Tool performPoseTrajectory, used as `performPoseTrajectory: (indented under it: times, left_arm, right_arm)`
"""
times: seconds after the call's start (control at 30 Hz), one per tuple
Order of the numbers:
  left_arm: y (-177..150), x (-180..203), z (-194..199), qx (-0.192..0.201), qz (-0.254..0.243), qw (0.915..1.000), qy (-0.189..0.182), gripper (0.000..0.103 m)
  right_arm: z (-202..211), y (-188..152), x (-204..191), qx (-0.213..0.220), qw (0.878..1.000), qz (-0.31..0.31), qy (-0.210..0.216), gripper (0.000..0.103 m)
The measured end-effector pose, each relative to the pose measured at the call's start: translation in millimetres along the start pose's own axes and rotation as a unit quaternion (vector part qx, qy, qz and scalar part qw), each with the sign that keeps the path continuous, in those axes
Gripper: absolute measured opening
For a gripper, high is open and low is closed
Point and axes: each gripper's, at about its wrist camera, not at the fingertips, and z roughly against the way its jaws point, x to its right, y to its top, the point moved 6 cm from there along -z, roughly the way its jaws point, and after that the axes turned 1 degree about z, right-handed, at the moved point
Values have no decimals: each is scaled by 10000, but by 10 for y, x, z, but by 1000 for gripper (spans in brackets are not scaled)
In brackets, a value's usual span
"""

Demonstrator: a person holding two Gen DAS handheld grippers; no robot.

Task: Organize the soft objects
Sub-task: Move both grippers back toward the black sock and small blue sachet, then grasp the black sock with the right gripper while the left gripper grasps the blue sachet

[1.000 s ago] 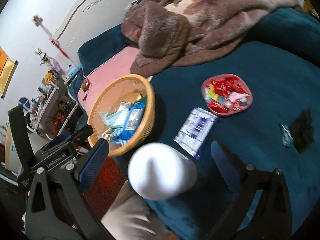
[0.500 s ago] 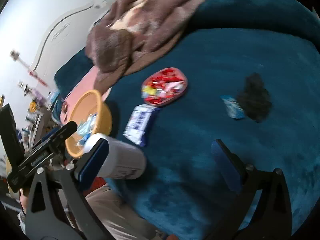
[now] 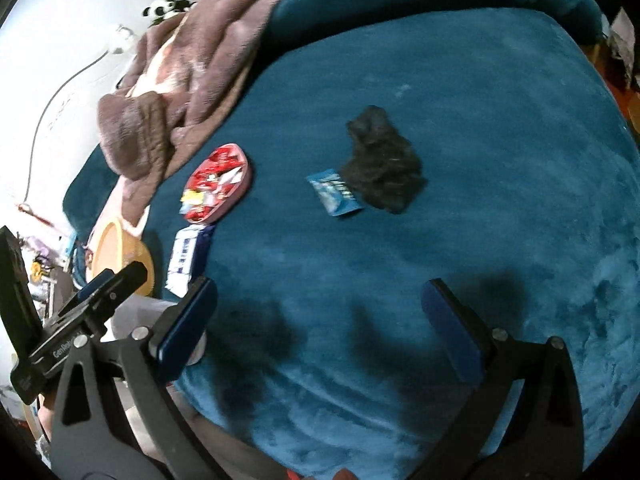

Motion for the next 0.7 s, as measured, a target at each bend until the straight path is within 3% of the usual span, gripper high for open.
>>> performPoseTrajectory:
  times: [0.23,0.6,0.63,0.7]
  left_arm:
    - [-74,268,-413,-464,-107,9985,-280,102]
    - [-118,488,-1136,-1173,208,9902,-734,102]
    - [-113,493,-1170,-1193,216,9898,-746,102]
    - [-92,493,-1240,-1242,239,9888,-790,102]
  right_arm:
    - [-290,144,336,-126,9990,-110,-423,103]
    - [-967,685,549,-337,9958,-104,-846,101]
    - [-1027,731,539,-347,9958,-107,-844,100]
    - [-1139,782,512,-378,9958,-90,-829,90]
